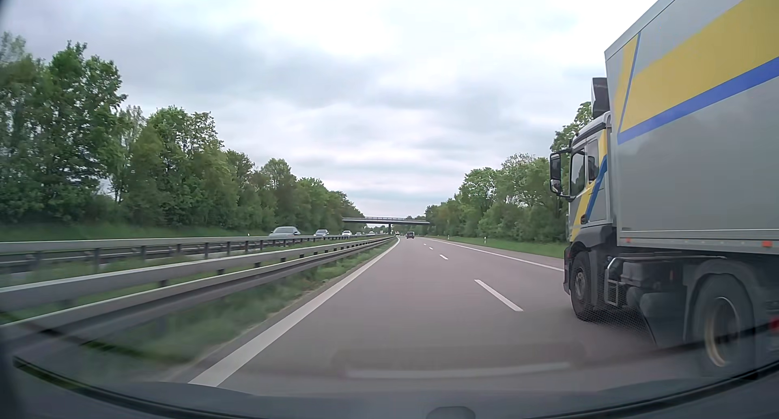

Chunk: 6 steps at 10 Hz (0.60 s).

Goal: Follow the waypoints while adhering to traffic rules and regulations

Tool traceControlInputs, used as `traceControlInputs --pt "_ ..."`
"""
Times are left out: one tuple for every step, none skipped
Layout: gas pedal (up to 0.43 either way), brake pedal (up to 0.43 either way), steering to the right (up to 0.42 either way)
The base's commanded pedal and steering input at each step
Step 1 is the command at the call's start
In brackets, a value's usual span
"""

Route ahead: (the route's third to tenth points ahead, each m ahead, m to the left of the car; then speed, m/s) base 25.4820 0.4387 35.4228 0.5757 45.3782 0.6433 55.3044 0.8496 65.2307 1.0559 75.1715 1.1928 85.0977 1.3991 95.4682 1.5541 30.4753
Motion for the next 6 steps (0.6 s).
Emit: traceControlInputs --pt "0.157 0.0 -0.002" --pt "0.157 0.0 -0.002" --pt "0.157 0.0 -0.001" --pt "0.157 0.0 -0.001" --pt "0.157 0.0 -0.001" --pt "0.157 0.0 -0.001"
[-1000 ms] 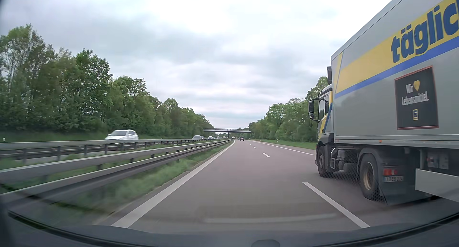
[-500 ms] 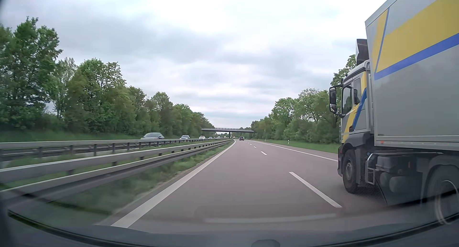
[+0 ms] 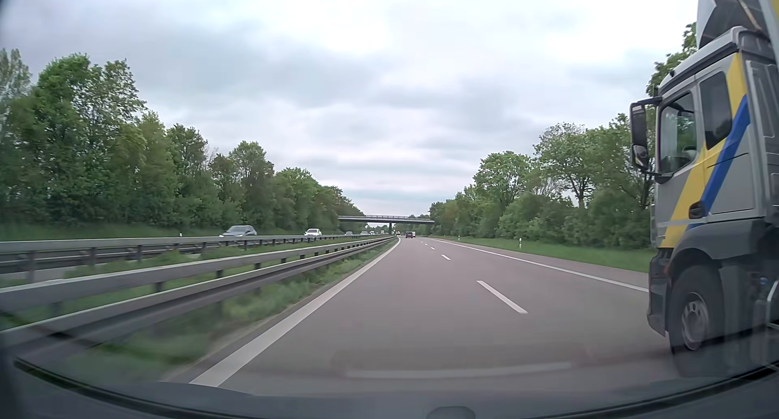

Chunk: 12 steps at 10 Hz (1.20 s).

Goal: Follow the waypoints while adhering to traffic rules and regulations

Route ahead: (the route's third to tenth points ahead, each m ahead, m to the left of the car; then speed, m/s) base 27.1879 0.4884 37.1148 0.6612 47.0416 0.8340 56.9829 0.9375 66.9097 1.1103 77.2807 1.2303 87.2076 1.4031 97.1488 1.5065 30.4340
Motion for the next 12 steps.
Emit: traceControlInputs --pt "0.157 0.0 -0.001" --pt "0.157 0.0 -0.001" --pt "0.157 0.0 0.0" --pt "0.157 0.0 0.0" --pt "0.157 0.0 0.0" --pt "0.157 0.0 0.002" --pt "0.157 0.0 0.002" --pt "0.157 0.0 0.002" --pt "0.157 0.0 0.003" --pt "0.157 0.0 0.003" --pt "0.157 0.0 0.003" --pt "0.157 0.0 0.003"
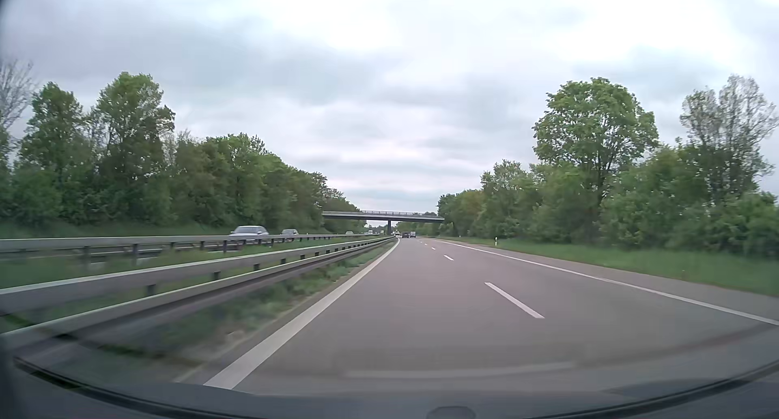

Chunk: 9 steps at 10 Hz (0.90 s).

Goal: Follow the waypoints while adhering to traffic rules and regulations

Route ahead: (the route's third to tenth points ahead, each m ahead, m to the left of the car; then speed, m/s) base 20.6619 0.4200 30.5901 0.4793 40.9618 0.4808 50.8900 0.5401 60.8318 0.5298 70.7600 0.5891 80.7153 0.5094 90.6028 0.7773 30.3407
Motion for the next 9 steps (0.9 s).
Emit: traceControlInputs --pt "0.157 0.0 0.002" --pt "0.157 0.0 0.002" --pt "0.157 0.0 0.002" --pt "0.157 0.0 0.002" --pt "0.157 0.0 0.001" --pt "0.157 0.0 0.001" --pt "0.157 0.0 0.001" --pt "0.157 0.0 0.001" --pt "0.157 0.0 0.0"
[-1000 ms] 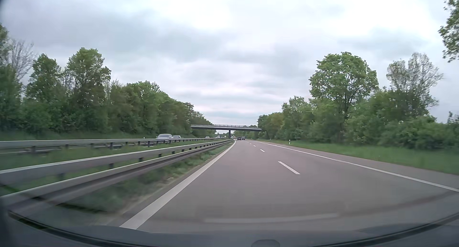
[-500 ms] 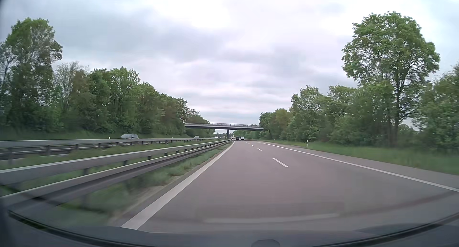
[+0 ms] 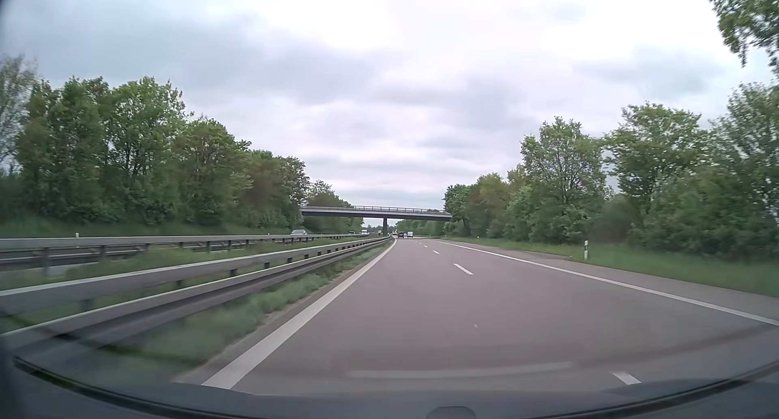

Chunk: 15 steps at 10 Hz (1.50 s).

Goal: Follow the waypoints while adhering to traffic rules and regulations

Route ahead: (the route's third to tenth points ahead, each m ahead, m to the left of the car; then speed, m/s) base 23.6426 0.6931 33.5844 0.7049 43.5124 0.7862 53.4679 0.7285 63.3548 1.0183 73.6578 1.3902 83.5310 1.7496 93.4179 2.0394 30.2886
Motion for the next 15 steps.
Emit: traceControlInputs --pt "0.157 0.0 -0.001" --pt "0.157 0.0 -0.001" --pt "0.157 0.0 -0.001" --pt "0.157 0.0 -0.001" --pt "0.157 0.0 0.001" --pt "0.15 0.0 0.001" --pt "0.15 0.0 0.002" --pt "0.15 0.0 0.002" --pt "0.15 0.0 0.002" --pt "0.15 0.0 0.003" --pt "0.15 0.0 0.003" --pt "0.15 0.0 0.003" --pt "0.15 0.0 0.003" --pt "0.15 0.0 0.003" --pt "0.15 0.0 0.003"
